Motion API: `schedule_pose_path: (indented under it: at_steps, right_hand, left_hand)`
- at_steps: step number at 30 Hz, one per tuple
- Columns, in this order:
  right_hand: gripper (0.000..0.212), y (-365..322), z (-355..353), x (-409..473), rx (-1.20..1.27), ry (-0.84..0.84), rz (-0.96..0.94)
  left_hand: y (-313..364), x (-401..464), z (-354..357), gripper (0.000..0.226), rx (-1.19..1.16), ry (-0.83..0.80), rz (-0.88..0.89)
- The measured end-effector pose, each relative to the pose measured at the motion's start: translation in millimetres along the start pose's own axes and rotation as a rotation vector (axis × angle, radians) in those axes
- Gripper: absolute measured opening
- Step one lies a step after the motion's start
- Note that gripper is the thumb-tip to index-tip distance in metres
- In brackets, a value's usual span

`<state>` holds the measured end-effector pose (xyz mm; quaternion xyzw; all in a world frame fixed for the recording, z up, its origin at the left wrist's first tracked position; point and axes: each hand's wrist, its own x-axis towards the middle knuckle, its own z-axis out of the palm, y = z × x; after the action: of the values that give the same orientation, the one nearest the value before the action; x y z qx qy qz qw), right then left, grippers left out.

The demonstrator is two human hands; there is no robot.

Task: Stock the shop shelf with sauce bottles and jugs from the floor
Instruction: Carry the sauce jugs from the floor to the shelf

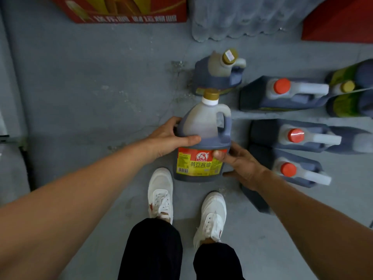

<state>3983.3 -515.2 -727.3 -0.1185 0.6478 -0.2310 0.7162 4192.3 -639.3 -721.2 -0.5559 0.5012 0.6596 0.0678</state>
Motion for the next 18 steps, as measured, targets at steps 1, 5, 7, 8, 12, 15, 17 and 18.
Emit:
schedule_pose_path:
  at_steps: [1,5,7,8,12,15,17,18]
  right_hand:
    - [0.065,-7,10,-13,0.064,0.011,0.001]
    - [0.071,-46,47,-64,0.142,0.029,-0.020]
    - [0.066,-72,65,-91,0.113,0.000,-0.050]
    - [0.066,-88,74,-106,0.088,-0.016,-0.068]
    - [0.057,-161,120,-167,0.030,-0.050,-0.185]
    - [0.052,-222,161,-220,-0.036,-0.089,-0.265]
    - [0.051,-261,190,-257,-0.069,-0.121,-0.329]
    - [0.052,-280,205,-274,-0.086,-0.144,-0.357]
  left_hand:
    - [7,-12,-6,0.070,-0.014,0.011,-0.002]
    - [39,-73,-39,0.077,-0.102,0.069,-0.018]
    - [59,-107,-61,0.076,-0.157,0.100,-0.019]
    - [70,-125,-72,0.072,-0.181,0.116,-0.013]
    - [119,-205,-122,0.063,-0.233,0.218,0.020]
    - [154,-273,-163,0.065,-0.243,0.296,0.065]
    - [180,-323,-193,0.063,-0.262,0.352,0.101]
    - [192,-349,-209,0.062,-0.258,0.393,0.117]
